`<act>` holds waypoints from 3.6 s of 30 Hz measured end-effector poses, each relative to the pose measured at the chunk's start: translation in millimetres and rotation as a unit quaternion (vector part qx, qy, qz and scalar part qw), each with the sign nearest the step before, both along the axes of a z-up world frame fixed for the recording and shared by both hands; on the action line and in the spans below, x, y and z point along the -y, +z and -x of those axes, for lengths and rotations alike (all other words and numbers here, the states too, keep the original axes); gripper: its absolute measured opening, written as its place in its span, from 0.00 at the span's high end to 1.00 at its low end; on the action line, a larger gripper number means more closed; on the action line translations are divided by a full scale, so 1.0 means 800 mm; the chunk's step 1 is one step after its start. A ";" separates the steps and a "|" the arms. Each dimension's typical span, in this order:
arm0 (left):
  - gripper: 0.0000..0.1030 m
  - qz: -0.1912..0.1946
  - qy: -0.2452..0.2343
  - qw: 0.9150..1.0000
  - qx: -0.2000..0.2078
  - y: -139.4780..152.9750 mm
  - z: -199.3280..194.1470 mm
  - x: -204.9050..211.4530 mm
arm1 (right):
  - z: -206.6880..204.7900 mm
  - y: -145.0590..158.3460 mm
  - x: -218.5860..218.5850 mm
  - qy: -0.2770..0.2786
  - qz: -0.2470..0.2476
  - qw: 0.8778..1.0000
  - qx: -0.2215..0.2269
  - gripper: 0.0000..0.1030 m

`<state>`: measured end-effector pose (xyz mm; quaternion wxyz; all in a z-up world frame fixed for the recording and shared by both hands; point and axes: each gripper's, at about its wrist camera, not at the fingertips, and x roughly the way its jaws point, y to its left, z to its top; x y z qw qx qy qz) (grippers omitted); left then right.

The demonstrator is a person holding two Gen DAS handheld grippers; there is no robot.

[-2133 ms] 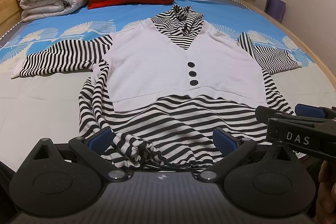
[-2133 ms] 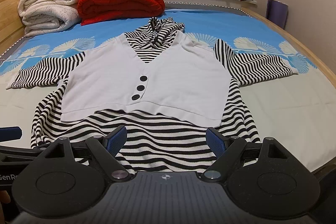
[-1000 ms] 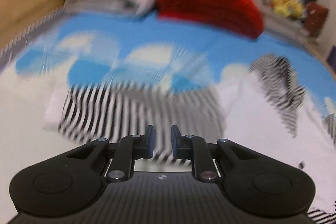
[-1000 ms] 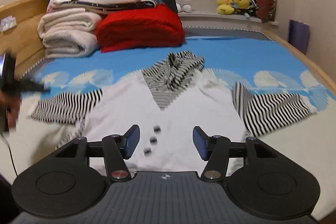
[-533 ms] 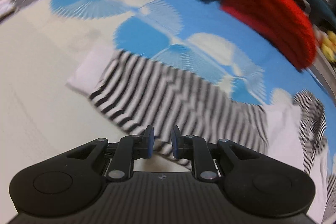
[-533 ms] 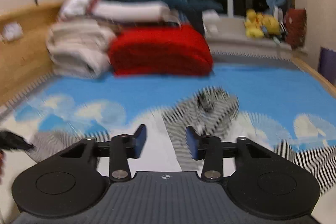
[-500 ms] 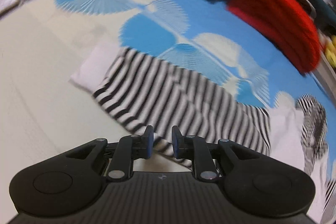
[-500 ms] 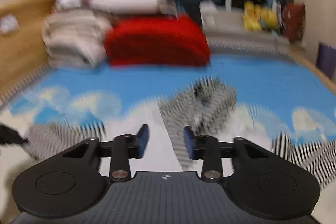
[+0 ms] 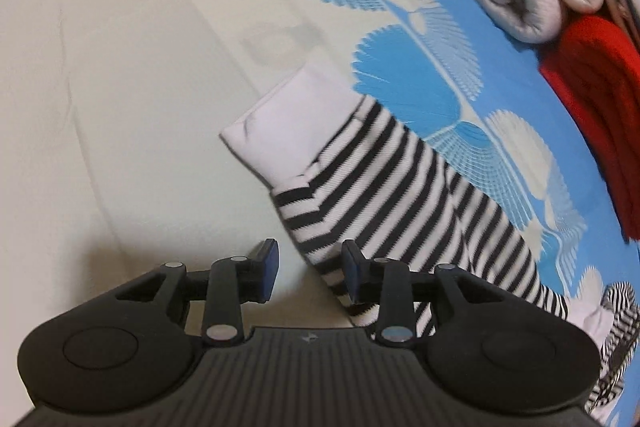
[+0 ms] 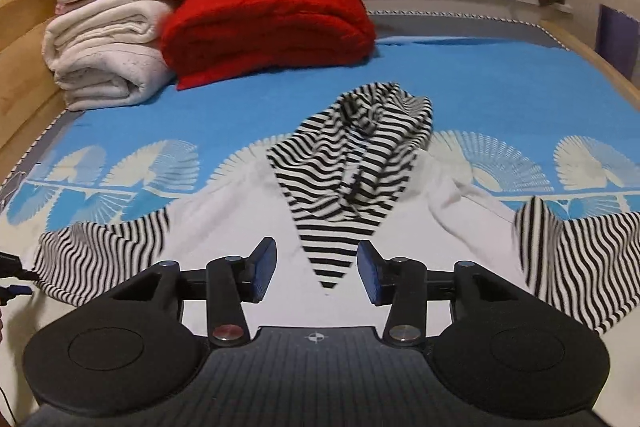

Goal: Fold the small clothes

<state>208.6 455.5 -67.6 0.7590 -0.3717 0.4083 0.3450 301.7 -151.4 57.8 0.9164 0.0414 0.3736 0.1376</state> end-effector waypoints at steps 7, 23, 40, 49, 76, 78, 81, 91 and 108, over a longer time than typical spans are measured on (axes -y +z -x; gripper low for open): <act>0.99 -0.055 -0.033 0.998 0.013 0.021 -0.015 0.029 | 0.003 -0.019 0.025 -0.022 0.008 1.000 -0.018 0.55; 0.86 -0.113 -0.430 0.864 0.238 0.180 -0.051 0.452 | 0.048 -0.049 0.096 -0.158 -0.061 0.984 -0.056 0.71; 0.64 -0.076 -0.331 0.940 0.027 0.077 -0.142 0.391 | -0.016 -0.139 0.115 -0.228 -0.185 0.934 -0.204 0.56; 0.64 -0.138 -0.444 0.884 -0.037 0.047 -0.129 0.417 | -0.053 -0.191 0.124 -0.298 -0.247 0.888 -0.248 0.56; 0.64 -0.129 -0.449 0.882 -0.061 0.027 -0.133 0.414 | -0.026 -0.145 0.142 -0.315 -0.185 0.926 -0.095 0.93; 0.64 -0.122 -0.450 0.882 -0.065 0.022 -0.134 0.416 | -0.031 -0.149 0.143 -0.293 -0.211 0.926 -0.108 0.88; 0.63 -0.114 -0.457 0.878 -0.081 0.011 -0.135 0.421 | -0.046 -0.188 0.147 -0.279 -0.210 0.916 -0.199 0.75; 0.63 -0.116 -0.456 0.877 -0.097 0.004 -0.136 0.422 | -0.050 -0.192 0.152 -0.282 -0.179 0.921 -0.200 0.56; 0.59 -0.129 -0.457 0.878 -0.059 0.032 -0.133 0.426 | -0.053 -0.149 0.246 -0.331 -0.145 0.923 -0.132 0.56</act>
